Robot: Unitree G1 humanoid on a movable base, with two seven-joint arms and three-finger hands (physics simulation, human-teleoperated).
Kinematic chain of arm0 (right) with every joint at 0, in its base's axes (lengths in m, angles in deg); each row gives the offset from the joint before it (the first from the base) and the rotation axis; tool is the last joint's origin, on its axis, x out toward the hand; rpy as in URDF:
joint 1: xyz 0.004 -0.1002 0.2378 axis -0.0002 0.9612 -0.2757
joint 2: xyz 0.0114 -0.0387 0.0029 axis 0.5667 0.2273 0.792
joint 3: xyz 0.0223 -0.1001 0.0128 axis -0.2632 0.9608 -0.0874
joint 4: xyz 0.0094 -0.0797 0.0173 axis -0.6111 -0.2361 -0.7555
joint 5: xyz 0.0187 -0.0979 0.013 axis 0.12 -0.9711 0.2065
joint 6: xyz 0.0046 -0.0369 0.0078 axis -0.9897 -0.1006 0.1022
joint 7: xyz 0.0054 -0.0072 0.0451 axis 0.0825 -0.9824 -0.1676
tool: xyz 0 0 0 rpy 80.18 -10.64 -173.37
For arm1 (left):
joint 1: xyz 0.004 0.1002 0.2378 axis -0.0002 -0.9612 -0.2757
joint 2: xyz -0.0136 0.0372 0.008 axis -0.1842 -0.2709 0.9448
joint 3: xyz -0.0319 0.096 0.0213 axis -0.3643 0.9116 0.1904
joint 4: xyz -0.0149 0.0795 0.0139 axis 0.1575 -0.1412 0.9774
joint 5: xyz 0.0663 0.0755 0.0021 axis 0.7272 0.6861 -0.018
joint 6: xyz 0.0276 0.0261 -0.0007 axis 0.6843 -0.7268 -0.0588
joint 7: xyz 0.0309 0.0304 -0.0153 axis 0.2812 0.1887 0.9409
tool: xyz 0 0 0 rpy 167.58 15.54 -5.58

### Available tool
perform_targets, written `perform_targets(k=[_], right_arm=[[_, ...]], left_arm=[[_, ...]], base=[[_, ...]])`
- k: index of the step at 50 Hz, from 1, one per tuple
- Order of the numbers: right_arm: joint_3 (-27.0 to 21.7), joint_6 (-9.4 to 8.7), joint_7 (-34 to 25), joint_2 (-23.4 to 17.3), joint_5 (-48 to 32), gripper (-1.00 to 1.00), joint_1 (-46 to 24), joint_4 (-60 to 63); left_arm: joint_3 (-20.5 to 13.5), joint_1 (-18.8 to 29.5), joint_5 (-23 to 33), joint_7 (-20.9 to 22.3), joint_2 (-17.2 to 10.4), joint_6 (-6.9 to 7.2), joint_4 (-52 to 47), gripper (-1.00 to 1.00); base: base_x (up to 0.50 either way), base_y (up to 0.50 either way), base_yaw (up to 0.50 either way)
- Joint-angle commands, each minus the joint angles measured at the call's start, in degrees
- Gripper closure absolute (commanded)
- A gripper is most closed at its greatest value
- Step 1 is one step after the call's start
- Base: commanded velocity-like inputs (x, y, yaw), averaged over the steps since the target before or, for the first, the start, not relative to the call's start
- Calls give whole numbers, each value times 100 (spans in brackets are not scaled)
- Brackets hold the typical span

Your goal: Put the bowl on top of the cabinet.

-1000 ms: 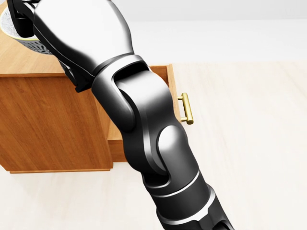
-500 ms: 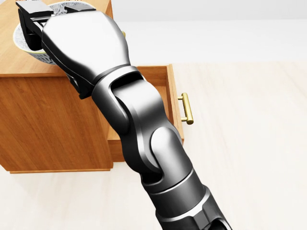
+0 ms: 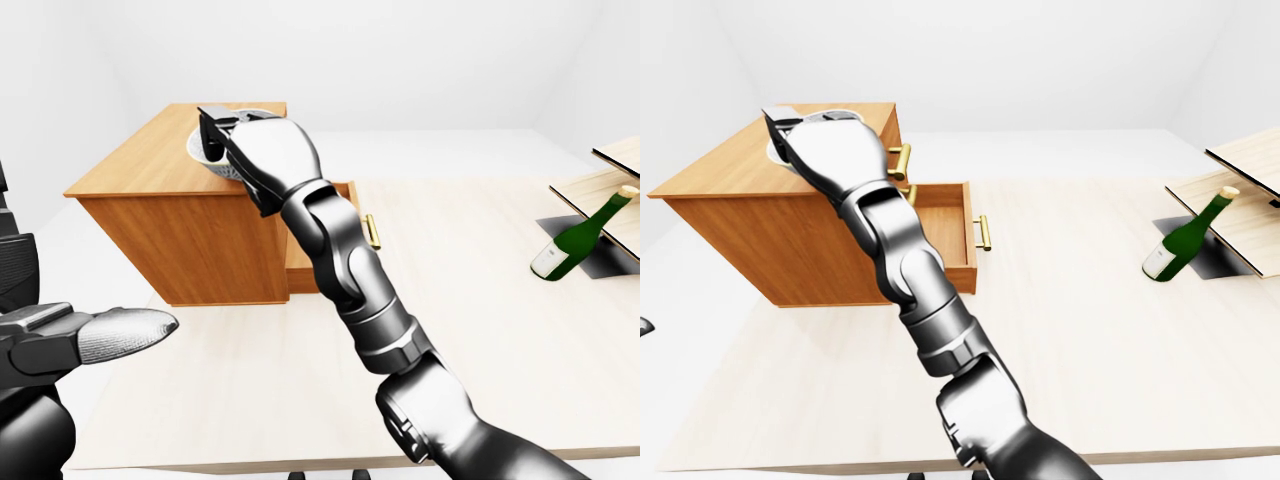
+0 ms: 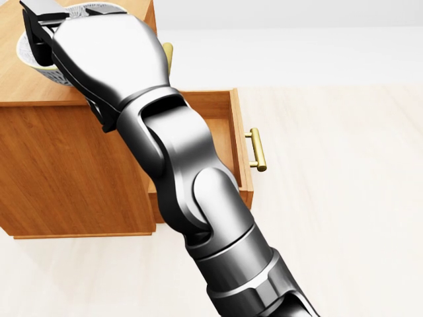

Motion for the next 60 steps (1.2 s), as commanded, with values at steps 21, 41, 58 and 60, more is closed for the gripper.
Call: perform_targets(k=[21,41,58,60], right_arm=[[-87,-293,631,165,265,100,-812,-998],[-109,-293,989,65,457,100,-873,-1394],[-93,-230,1094,48,454,100,-799,-1500],[-90,-228,1088,53,447,100,-790,-1489]], left_arm=[[-74,-13,-249,-151,-161,0,0,-93],[-48,-13,-340,-251,-257,0,0,-93],[-38,-22,-330,-247,-265,0,0,-93],[-43,-25,-338,-249,-267,0,0,-93]], base=[[0,0,0],[0,0,0],[0,0,0],[0,0,0]])
